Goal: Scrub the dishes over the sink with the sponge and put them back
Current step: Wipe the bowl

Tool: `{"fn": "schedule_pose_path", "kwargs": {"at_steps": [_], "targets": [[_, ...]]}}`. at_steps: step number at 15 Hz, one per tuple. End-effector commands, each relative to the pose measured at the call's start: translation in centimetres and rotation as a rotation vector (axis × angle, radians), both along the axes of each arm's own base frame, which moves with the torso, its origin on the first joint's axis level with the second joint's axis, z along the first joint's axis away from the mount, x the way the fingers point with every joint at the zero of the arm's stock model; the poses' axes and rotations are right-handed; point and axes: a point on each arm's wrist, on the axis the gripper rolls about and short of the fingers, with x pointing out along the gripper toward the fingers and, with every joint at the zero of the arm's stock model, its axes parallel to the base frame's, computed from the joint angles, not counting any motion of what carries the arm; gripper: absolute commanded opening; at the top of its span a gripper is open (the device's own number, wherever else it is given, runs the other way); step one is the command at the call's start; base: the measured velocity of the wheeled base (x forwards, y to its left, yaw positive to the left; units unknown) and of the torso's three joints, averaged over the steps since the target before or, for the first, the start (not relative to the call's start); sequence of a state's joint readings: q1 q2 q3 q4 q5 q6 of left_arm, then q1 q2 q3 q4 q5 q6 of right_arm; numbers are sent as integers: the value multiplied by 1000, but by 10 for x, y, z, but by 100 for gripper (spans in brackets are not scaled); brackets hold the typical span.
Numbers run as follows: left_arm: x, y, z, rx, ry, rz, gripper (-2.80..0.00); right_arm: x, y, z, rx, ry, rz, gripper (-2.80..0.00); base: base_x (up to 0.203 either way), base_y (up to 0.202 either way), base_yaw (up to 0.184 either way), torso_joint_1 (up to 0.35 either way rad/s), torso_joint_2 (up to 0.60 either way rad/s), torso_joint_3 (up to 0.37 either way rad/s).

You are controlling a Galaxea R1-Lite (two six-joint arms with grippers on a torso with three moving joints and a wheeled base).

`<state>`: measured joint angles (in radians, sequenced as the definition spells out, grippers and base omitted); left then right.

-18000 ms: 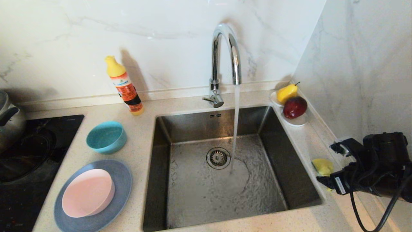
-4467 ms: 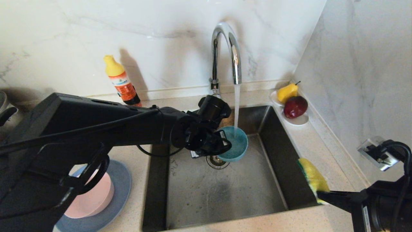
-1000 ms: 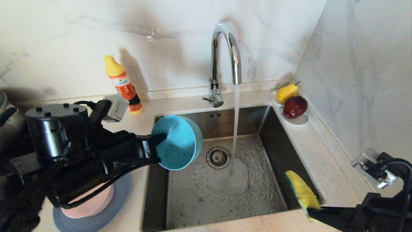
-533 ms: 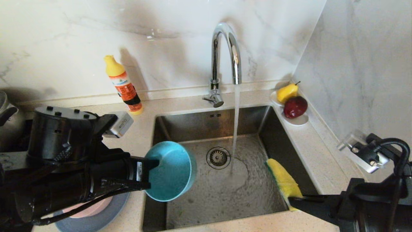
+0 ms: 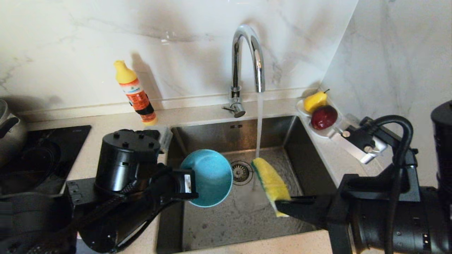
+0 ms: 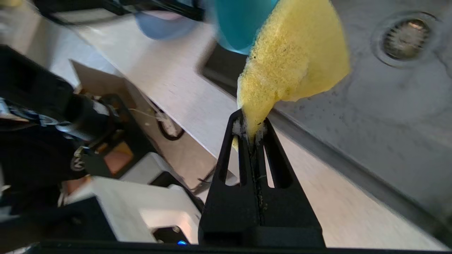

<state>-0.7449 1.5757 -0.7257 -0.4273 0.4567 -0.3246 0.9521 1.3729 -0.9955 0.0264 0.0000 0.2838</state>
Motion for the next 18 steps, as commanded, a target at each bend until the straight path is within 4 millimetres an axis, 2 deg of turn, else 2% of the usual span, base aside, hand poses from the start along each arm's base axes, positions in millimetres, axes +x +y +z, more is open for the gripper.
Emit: {"fn": "schedule_pose_path", "kwargs": {"at_steps": [1, 5, 10, 16, 18], "targets": [[1, -14, -12, 33, -5, 26, -280, 5, 22, -7, -26, 29, 30, -280, 0, 0, 0, 0, 0, 0], [-3, -23, -15, 22, -26, 22, -280, 9, 44, -8, -32, 34, 55, -280, 0, 0, 0, 0, 0, 0], [-3, -23, -9, -19, -67, 32, -280, 22, 67, -22, -64, 58, 57, -280, 0, 0, 0, 0, 0, 0], [-10, -17, -6, -27, -72, 26, -280, 37, 62, -20, -37, 82, -9, -280, 0, 0, 0, 0, 0, 0], [-13, -19, -5, -27, -73, 12, -280, 44, 65, -21, -38, 87, -21, -280, 0, 0, 0, 0, 0, 0]]}}
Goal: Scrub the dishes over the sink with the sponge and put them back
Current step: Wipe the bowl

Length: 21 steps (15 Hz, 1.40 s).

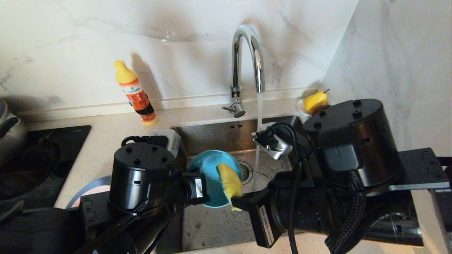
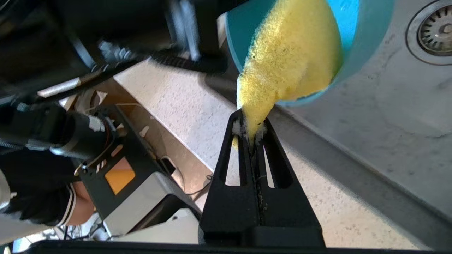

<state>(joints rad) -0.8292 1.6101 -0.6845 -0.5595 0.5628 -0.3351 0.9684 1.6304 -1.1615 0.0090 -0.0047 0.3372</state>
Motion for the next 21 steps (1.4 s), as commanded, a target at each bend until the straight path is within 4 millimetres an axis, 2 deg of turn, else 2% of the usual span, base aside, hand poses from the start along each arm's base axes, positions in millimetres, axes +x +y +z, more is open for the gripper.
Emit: {"fn": "schedule_pose_path", "kwargs": {"at_steps": [1, 4, 10, 12, 18, 21], "targets": [[-4, 0, 3, -7, -9, -7, -280, 9, 6, -3, -5, 8, -16, -280, 0, 0, 0, 0, 0, 0], [-10, -3, -1, 6, -1, -30, -280, 20, 13, 4, 19, -10, -32, -280, 0, 0, 0, 0, 0, 0], [-13, -3, 0, 3, -3, -38, -280, 29, 24, 9, 37, -26, -38, -280, 0, 0, 0, 0, 0, 0], [-14, -1, 1, -1, -5, -37, -280, 30, 18, 12, 37, -28, -48, -280, 0, 0, 0, 0, 0, 0], [-15, 1, 2, -4, -7, -34, -280, 10, -10, 13, 0, -3, -51, -280, 0, 0, 0, 0, 0, 0], [-14, 0, 2, -7, -9, -33, -280, 4, -11, 13, -25, 16, -33, -280, 0, 0, 0, 0, 0, 0]]}}
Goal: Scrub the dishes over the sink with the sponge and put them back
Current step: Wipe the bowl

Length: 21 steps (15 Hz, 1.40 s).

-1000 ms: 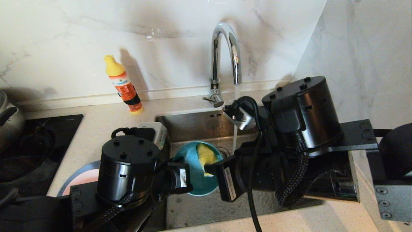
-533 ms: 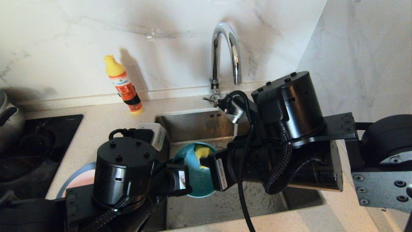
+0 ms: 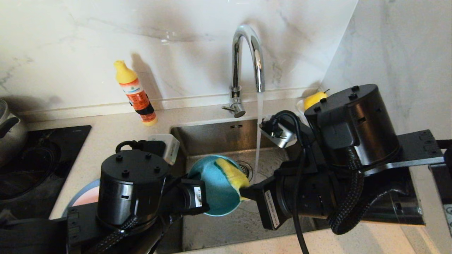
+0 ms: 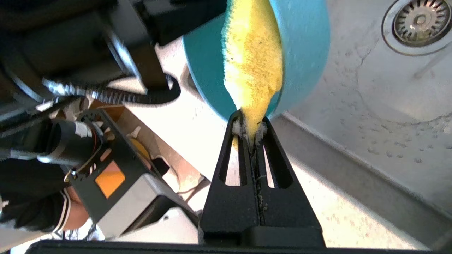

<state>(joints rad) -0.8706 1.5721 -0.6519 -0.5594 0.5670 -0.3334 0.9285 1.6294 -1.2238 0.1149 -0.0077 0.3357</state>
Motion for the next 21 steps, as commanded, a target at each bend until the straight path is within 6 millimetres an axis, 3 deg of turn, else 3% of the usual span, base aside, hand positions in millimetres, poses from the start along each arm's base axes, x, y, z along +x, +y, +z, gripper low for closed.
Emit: {"fn": "schedule_pose_path", "kwargs": {"at_steps": [1, 9, 15, 21], "targets": [[1, -1, 1, -8, -5, 5, -280, -7, 3, 2, 3, -1, 23, -280, 0, 0, 0, 0, 0, 0], [5, -1, 5, -22, -15, 15, -280, -16, 32, -20, -49, 40, 104, -280, 0, 0, 0, 0, 0, 0], [6, -1, 4, -34, -18, 20, -280, -18, 55, -17, -24, 32, 103, -280, 0, 0, 0, 0, 0, 0], [6, 0, 6, -39, -23, 24, -280, -12, 35, -5, 6, 20, 43, -280, 0, 0, 0, 0, 0, 0]]}}
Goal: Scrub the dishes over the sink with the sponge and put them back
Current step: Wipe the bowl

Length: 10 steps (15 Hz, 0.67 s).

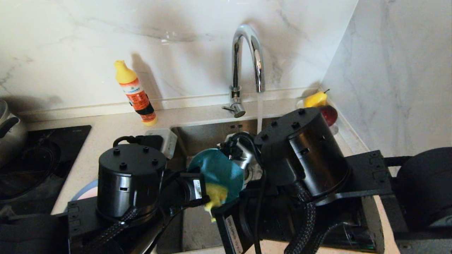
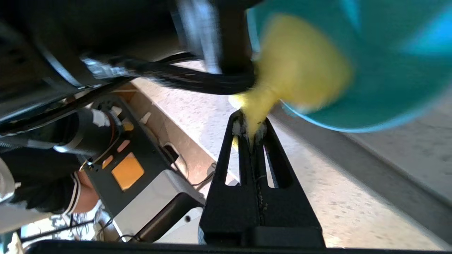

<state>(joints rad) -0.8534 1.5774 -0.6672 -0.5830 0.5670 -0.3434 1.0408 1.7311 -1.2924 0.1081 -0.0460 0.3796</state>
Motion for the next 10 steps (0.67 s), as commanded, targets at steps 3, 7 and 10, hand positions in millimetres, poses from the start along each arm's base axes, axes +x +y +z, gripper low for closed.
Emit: {"fn": "schedule_pose_path", "kwargs": {"at_steps": [3, 7, 10], "targets": [[0, 1, 2, -6, -6, 4, -280, 13, -21, 12, 30, -17, -69, -280, 0, 0, 0, 0, 0, 0], [-1, 2, 1, -3, -6, 10, -280, 18, -32, 24, 62, -40, -101, -280, 0, 0, 0, 0, 0, 0], [-1, 2, 0, 0, -4, 11, -280, 23, -37, 34, 91, -62, -124, -280, 0, 0, 0, 0, 0, 0]]}}
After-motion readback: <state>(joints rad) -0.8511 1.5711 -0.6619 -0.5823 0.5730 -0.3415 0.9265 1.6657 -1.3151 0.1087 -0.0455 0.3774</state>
